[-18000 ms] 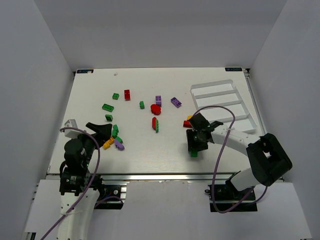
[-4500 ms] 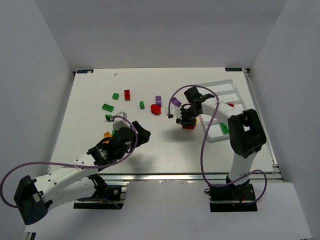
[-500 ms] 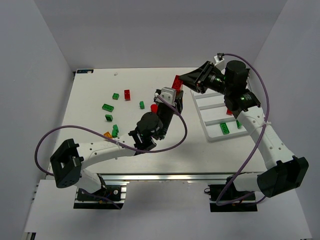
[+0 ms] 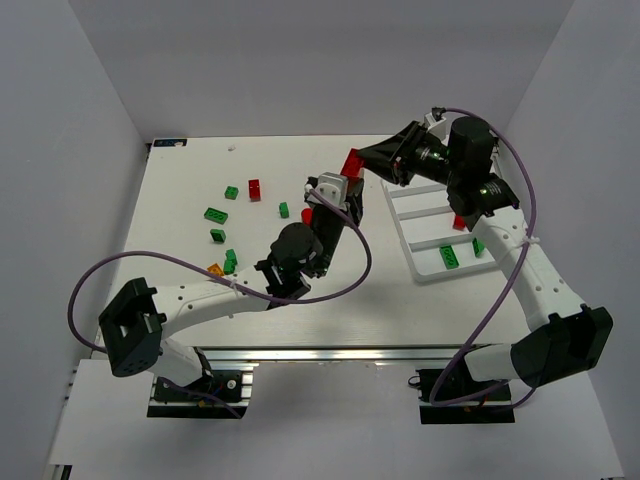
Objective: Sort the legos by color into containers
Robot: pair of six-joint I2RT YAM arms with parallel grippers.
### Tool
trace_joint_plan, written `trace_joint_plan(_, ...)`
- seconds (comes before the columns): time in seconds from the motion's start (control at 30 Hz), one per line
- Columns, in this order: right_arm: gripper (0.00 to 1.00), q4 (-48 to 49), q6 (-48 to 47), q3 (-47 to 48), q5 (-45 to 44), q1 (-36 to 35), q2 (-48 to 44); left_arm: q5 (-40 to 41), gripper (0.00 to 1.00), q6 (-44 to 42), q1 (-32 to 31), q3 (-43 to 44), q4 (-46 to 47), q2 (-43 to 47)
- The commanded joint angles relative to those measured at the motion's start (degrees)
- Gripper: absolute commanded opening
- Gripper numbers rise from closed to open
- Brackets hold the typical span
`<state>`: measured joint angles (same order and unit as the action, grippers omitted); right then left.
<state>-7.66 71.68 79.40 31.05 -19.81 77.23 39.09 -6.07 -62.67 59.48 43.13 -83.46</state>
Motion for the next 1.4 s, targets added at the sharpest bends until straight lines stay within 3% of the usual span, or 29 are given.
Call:
trace_joint_plan(0.0, 0.0, 4.5, 4.5, 4.5, 0.9, 2.6, 0.0, 0.0, 0.04, 1.4, 0.4, -2.0, -1.5, 2.2)
trace_joint_plan(0.53, 0.0, 6.3, 5.9, 4.6, 1.5, 5.9, 0.7, -1.3, 0.03, 4.2, 2.0, -4.0, -2.3, 2.2)
trace_joint_plan(0.67, 0.0, 6.9, 0.1, 3.4, 1.4, 11.7, 0.9, -1.3, 0.02, 5.1, 2.1, -3.9, -4.1, 3.4)
trace_joint_plan(0.8, 0.0, -1.6, -17.6, 5.2, 0.1, 16.9, 2.0, -2.0, 0.02, 9.7, 2.1, -3.6, -10.2, 5.5)
trace_joint_plan(0.87, 0.0, -4.8, -32.5, 4.9, -3.9, 17.8, 1.6, -4.4, 0.02, 13.5, 2.2, -3.8, -14.6, 6.8)
trace_joint_plan(1.07, 0.0, -6.0, -62.0, -6.6, -15.3, 18.3, -3.7, -10.4, 0.02, 23.0, 2.2, -7.2, -20.4, 10.2)
trace_joint_plan(1.37, 0.0, -2.5, -75.8, -15.6, -25.9, 19.1, 2.1, -19.4, 0.02, 30.5, 2.2, -9.2, -23.4, 10.8)
